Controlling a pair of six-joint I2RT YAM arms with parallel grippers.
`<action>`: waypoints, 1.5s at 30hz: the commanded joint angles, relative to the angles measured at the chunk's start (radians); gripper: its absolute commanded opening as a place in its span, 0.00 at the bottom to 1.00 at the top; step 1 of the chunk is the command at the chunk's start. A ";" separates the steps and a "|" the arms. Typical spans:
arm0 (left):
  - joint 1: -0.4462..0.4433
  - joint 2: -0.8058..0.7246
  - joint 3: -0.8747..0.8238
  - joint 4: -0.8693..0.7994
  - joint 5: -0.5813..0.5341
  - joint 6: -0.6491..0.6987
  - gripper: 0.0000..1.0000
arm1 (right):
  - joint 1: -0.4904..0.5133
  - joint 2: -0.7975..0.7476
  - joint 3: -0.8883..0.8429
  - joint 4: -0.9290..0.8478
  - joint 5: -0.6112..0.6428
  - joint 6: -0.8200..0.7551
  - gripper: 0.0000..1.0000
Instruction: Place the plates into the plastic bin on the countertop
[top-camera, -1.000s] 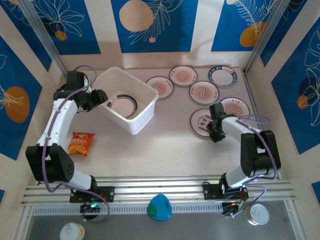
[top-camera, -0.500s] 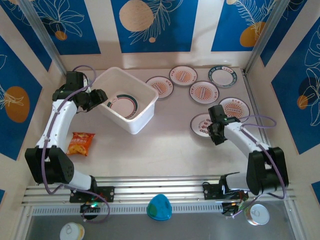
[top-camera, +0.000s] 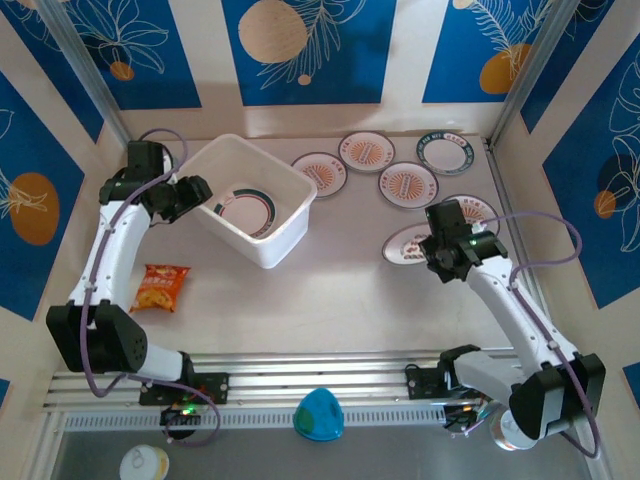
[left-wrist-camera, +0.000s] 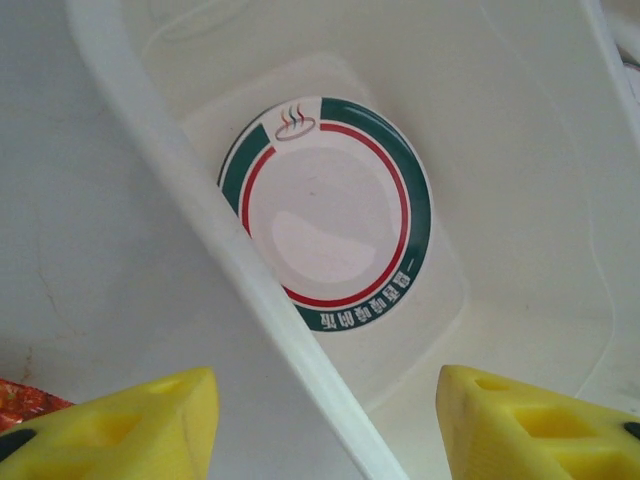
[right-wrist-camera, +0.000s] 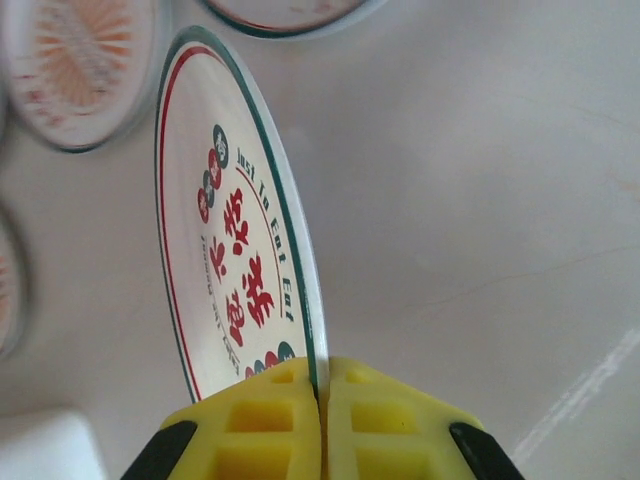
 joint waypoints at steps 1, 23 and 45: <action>0.008 -0.011 0.045 -0.063 -0.059 -0.018 0.61 | 0.051 0.008 0.136 -0.025 0.056 -0.069 0.00; -0.035 0.228 0.158 -0.108 -0.029 0.015 0.52 | 0.290 0.599 0.921 0.291 -0.179 -0.378 0.00; -0.051 0.062 -0.079 0.048 -0.032 -0.116 0.22 | 0.514 0.907 1.128 0.249 -0.217 -0.551 0.00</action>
